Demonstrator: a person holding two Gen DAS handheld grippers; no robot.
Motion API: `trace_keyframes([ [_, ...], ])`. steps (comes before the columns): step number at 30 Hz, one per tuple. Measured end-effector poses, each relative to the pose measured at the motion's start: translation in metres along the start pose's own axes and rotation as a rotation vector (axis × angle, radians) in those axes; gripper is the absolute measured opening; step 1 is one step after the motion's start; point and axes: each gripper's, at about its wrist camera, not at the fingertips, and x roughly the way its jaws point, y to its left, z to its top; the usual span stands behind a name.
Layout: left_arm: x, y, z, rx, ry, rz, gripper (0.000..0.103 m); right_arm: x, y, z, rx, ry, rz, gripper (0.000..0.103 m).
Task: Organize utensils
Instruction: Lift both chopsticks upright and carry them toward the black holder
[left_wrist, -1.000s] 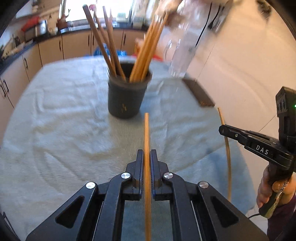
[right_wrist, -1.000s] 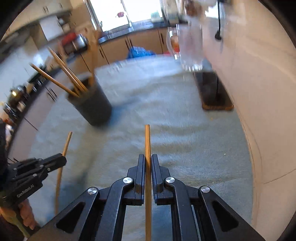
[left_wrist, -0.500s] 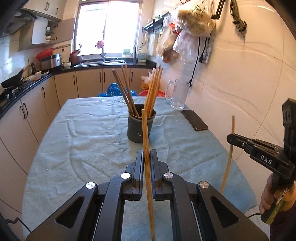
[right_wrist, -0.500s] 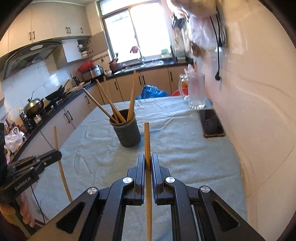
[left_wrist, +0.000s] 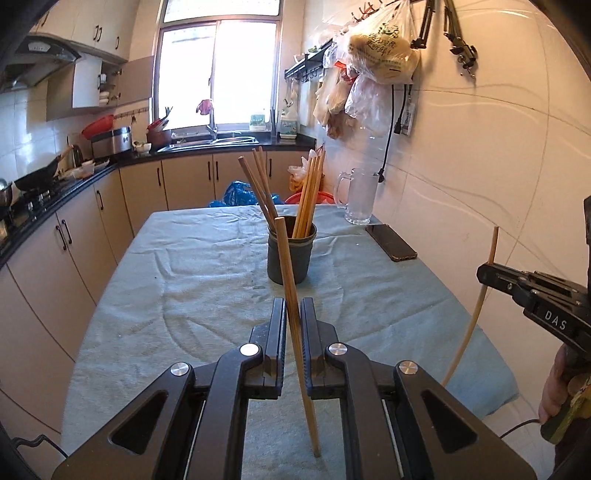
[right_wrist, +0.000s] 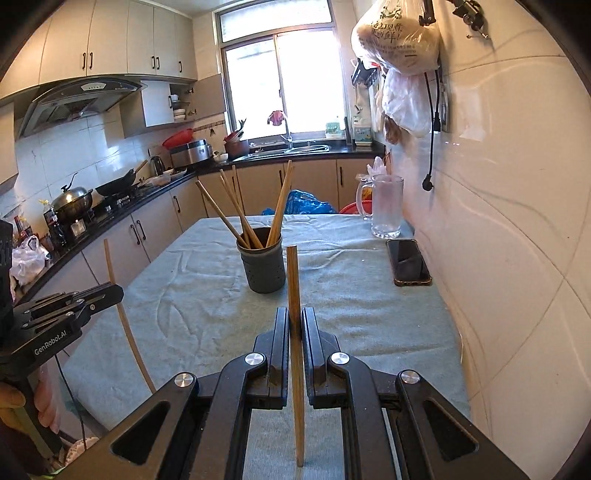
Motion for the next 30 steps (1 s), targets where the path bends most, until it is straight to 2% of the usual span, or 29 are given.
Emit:
trace_keyframes([
  [16,-0.016,-0.005,0.002,0.008,-0.018,-0.029,0.006,-0.024,0.002,-0.015,0.037,-0.047,-0.047,0.007],
  [30,-0.017,-0.001,0.011,-0.001,-0.022,0.006,0.006,-0.035,-0.006,-0.009,0.078,-0.076,-0.048,0.007],
])
